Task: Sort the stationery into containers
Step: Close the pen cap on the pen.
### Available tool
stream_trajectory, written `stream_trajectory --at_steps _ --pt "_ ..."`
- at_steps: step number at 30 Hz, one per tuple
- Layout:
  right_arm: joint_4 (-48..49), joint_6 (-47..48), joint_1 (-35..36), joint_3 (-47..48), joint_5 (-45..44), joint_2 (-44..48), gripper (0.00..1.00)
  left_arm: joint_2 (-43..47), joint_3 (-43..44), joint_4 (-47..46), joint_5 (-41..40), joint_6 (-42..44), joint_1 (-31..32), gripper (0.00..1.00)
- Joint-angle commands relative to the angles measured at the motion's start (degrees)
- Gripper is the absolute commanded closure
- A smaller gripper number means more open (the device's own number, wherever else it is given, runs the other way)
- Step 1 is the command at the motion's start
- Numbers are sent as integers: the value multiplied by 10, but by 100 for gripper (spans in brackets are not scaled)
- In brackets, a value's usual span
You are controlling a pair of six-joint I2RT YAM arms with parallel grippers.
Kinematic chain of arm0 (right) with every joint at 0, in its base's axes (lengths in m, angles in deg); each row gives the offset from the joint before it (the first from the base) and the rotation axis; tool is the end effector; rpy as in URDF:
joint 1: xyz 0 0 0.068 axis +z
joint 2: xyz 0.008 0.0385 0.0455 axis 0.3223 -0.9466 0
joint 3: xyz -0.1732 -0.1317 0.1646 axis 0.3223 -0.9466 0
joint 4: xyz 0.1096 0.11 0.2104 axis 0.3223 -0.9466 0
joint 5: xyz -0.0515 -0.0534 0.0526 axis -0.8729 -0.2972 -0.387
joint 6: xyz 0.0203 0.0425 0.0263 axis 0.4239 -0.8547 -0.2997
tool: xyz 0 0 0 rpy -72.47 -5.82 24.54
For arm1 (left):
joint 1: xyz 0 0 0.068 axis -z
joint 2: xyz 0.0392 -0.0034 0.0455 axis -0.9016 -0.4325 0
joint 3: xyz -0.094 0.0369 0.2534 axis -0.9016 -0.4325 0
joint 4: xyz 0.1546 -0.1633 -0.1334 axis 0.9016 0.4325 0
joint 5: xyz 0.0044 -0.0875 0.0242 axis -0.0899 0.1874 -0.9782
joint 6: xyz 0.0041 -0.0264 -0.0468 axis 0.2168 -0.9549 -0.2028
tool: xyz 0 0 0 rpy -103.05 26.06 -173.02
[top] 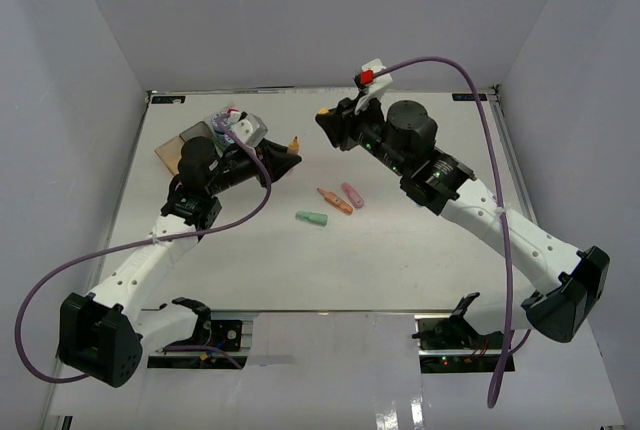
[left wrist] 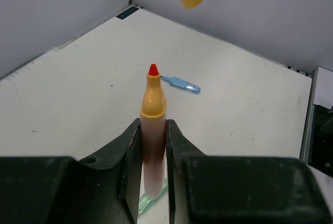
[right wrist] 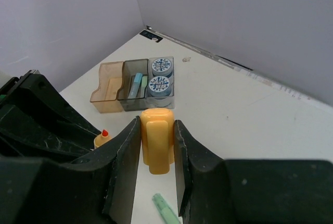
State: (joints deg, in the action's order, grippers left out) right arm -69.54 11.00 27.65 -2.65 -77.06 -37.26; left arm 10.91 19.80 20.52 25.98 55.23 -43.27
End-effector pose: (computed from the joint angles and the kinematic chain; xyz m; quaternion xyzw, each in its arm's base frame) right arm 0.2138 0.2195 0.4478 -0.1964 0.6578 0.2934 0.6653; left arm 0.2285 -0.1120 0.3398 0.3197 0.6404 -0.3816 0.5849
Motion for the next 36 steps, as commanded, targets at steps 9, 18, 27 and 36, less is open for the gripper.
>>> stream_trajectory --at_steps 9,18,27,36 --pt "208 -49 74 -88 -115 24 92 22 -50 -125 -36 3 16 91" --pt "328 -25 103 -126 -144 10 92 46 -75 -127 -77 -20 16 92" --pt "373 -20 115 -117 -134 -30 92 52 -78 -120 -86 -28 16 92" --pt "404 -14 123 -124 -127 -50 92 53 -78 -117 -90 -40 16 92"
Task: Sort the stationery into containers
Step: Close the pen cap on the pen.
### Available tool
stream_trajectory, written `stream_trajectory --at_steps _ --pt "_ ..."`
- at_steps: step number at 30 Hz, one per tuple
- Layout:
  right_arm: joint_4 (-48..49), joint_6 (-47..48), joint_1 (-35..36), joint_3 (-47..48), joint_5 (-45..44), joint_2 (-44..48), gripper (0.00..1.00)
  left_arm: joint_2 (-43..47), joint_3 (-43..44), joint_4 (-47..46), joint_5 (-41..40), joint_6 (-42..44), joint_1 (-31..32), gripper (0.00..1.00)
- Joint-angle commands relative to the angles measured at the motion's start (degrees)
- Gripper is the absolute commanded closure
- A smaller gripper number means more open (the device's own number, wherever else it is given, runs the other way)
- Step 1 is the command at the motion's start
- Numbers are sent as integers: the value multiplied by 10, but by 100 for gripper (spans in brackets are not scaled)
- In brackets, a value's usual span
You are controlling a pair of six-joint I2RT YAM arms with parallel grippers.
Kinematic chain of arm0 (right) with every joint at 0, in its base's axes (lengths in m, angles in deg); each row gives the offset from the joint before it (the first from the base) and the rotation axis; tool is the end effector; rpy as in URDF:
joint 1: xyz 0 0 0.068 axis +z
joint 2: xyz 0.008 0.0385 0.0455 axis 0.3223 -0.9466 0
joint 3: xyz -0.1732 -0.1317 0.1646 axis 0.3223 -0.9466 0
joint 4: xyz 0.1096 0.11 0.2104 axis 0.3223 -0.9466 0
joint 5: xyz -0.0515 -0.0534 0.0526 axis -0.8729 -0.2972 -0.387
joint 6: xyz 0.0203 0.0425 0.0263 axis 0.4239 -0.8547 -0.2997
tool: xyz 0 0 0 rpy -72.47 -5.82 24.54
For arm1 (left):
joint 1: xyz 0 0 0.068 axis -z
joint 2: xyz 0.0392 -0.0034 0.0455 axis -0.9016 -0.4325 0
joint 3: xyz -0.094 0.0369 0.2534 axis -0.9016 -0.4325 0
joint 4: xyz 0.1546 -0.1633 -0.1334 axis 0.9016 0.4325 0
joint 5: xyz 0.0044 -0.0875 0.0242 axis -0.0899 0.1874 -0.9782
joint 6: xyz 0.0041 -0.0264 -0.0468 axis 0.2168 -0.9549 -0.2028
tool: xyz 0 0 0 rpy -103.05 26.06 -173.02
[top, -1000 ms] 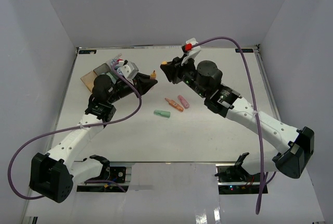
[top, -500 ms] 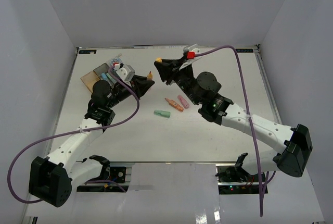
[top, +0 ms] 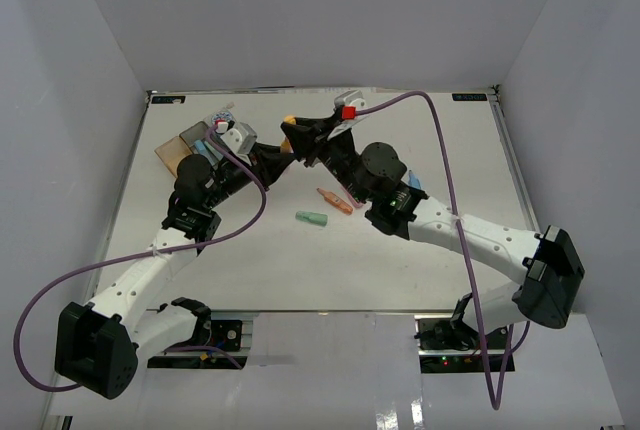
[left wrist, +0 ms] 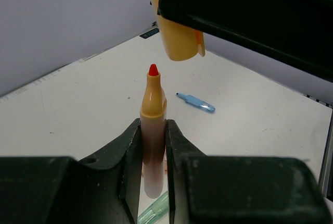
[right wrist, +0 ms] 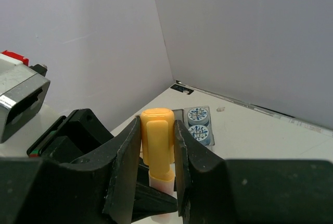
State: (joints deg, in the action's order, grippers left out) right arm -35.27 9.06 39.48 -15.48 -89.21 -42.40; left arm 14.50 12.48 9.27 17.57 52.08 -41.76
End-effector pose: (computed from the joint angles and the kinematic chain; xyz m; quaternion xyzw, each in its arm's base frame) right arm 0.1843 0.2769 0.4044 -0.1211 0.5708 0.3698 0.7230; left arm 0.2152 -0.1090 0.3290 0.2702 0.6196 -0.3607 0.6426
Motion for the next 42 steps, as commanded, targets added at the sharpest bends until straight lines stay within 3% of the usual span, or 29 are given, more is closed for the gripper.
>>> stream_trajectory --at_steps 1,32,42 --pt "68 5 6 3 -5 1 92 18 -4 -4 -6 -10 1 92" --pt "135 16 22 -45 -4 -33 92 33 -14 -36 -27 -72 1 93" --pt "191 56 39 -63 -51 -45 82 25 -18 -76 -24 -104 1 92"
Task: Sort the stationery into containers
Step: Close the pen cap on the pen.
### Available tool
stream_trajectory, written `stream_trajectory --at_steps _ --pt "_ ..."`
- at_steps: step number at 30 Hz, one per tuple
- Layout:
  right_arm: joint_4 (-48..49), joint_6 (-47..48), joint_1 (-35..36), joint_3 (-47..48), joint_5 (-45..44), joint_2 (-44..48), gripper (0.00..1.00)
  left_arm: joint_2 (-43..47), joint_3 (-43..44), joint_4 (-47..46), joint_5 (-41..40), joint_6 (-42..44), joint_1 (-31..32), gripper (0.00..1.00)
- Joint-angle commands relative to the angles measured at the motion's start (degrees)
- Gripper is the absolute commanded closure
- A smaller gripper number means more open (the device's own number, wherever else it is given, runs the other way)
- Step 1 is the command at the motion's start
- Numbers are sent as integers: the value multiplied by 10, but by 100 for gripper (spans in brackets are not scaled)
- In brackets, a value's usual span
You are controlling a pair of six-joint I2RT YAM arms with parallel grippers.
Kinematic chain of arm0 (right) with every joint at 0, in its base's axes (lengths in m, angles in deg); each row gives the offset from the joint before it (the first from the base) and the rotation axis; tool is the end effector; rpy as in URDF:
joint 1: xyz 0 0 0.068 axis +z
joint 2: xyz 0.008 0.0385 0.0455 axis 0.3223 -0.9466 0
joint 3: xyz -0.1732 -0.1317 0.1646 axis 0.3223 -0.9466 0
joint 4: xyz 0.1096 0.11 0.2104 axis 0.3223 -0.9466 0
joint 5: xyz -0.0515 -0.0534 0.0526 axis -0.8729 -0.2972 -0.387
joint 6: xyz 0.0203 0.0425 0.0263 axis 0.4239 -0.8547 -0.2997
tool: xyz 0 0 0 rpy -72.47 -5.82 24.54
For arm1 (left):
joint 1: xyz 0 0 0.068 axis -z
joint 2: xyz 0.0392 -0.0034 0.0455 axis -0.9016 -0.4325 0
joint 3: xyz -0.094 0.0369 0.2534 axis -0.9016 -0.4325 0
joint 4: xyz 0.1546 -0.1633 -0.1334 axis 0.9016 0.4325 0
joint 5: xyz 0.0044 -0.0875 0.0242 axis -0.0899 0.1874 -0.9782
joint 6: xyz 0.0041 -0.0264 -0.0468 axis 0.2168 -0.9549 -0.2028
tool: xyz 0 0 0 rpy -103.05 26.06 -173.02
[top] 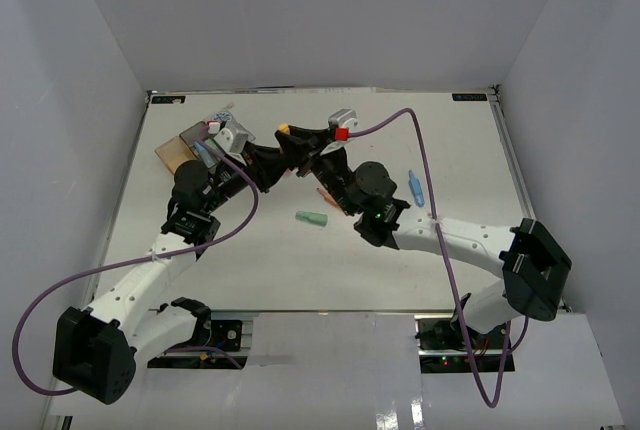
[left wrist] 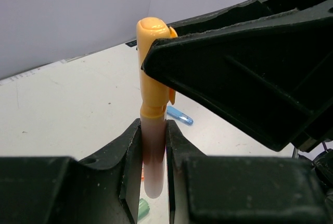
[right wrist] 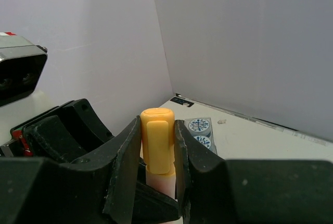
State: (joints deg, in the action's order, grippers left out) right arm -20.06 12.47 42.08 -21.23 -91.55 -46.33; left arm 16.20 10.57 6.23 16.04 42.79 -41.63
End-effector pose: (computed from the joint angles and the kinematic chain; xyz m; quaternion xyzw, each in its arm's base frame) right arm 0.1771 0.2921 0.3737 -0.1128 0.5369 0.3739 0.7478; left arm 0.2089 -0.1061 0.3292 0.2137 0.6238 -0.4062 0.6326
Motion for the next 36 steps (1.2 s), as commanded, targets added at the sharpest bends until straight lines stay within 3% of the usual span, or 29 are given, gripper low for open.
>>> stream_trajectory --at_steps 1,10,22,28,30,32,36 --pt "44 27 16 -6 -37 -9 81 6 2 -44 -8 -11 -1 92" --pt "79 72 36 -15 -63 -18 68 1 5 -50 -10 -8 -1 92" --pt "30 71 42 -15 -52 21 30 -3 -5 -63 10 4 -1 91" --pt "-55 58 44 -27 -47 90 11 -6 -8 -59 15 7 -1 91" --pt "-92 60 45 -27 -51 112 0 -4 -8 -55 19 10 -1 91" --pt "-134 68 43 -30 -67 147 10 0 -8 -50 29 16 -1 91" --pt "-209 97 26 -24 -35 202 10 -7 7 -21 66 26 -1 92"
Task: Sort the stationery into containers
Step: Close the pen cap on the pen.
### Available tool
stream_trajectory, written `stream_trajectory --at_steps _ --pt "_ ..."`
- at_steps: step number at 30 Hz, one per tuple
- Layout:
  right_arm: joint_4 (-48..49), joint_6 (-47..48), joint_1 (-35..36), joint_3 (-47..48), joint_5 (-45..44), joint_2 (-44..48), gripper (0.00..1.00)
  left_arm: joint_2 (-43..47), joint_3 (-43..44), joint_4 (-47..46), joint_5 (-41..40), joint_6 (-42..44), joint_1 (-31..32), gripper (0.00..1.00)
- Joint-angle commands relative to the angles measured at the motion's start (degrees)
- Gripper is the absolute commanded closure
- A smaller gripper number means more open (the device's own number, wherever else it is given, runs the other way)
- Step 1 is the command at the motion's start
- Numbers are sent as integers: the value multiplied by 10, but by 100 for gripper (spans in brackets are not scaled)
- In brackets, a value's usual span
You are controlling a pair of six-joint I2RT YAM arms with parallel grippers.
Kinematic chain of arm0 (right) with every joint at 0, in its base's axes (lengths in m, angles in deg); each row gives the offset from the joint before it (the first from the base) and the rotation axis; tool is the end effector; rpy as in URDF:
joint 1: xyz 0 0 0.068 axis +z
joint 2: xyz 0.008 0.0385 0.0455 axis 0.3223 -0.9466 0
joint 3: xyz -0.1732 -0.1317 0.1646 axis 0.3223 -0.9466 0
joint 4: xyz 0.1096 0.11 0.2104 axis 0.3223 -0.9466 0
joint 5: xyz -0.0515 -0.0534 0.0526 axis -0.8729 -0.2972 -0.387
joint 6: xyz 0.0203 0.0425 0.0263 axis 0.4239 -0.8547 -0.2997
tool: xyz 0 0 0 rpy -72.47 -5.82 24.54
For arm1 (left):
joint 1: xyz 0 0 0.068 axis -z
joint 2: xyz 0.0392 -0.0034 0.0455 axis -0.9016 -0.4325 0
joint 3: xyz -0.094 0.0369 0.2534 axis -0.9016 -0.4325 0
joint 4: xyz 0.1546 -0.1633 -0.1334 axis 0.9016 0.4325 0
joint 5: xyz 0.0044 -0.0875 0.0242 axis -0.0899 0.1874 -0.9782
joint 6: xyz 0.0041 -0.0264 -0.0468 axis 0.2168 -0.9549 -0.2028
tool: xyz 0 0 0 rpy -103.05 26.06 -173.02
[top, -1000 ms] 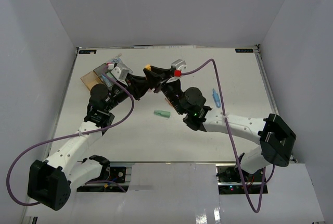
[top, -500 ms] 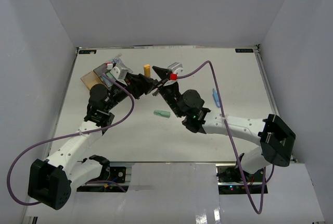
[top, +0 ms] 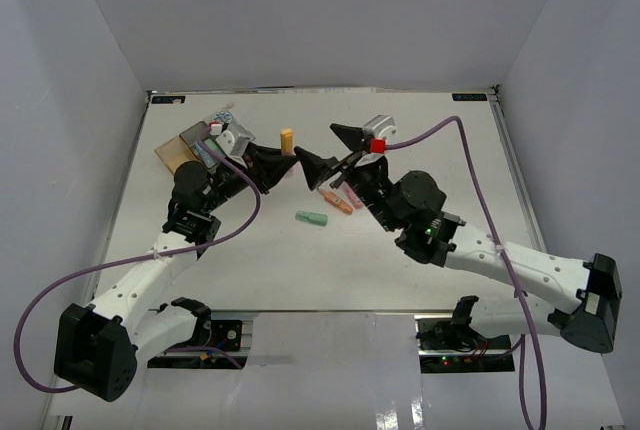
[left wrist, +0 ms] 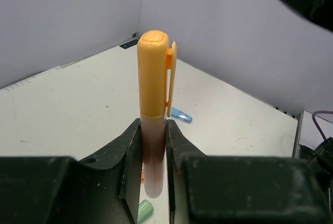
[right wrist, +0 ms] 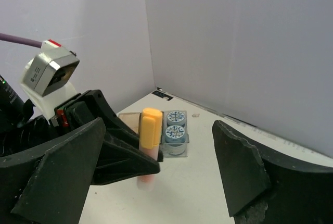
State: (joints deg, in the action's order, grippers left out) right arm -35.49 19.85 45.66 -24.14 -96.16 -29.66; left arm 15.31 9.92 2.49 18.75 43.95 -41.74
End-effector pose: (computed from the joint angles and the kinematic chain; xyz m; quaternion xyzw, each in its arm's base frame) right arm 0.1308 0.2385 0.4129 -0.1414 0.5474 0.3210 0.7598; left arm 0.2097 -0.1075 0.3284 0.2391 0.6026 -0.4119 0.6403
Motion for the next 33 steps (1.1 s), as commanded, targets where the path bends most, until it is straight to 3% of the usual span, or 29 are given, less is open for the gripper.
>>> stream_trajectory --at_steps 1,4,7,12,15,21,33 --pt "-96 32 -22 11 46 51 10 0 18 24 51 19 0 92" --pt "-155 40 -61 34 153 71 10 -15 39 51 98 28 0 92" --pt "-195 26 -120 41 291 82 2 -26 55 73 143 39 0 93" --pt "-228 13 -203 64 514 57 18 -39 74 102 198 55 0 94" --pt "-241 19 -214 85 586 32 28 -41 80 119 217 68 0 96" --pt "-252 26 -218 133 651 -16 34 -43 90 149 235 95 0 97" --pt "-261 29 -218 181 685 -81 40 -31 89 156 242 111 0 99"
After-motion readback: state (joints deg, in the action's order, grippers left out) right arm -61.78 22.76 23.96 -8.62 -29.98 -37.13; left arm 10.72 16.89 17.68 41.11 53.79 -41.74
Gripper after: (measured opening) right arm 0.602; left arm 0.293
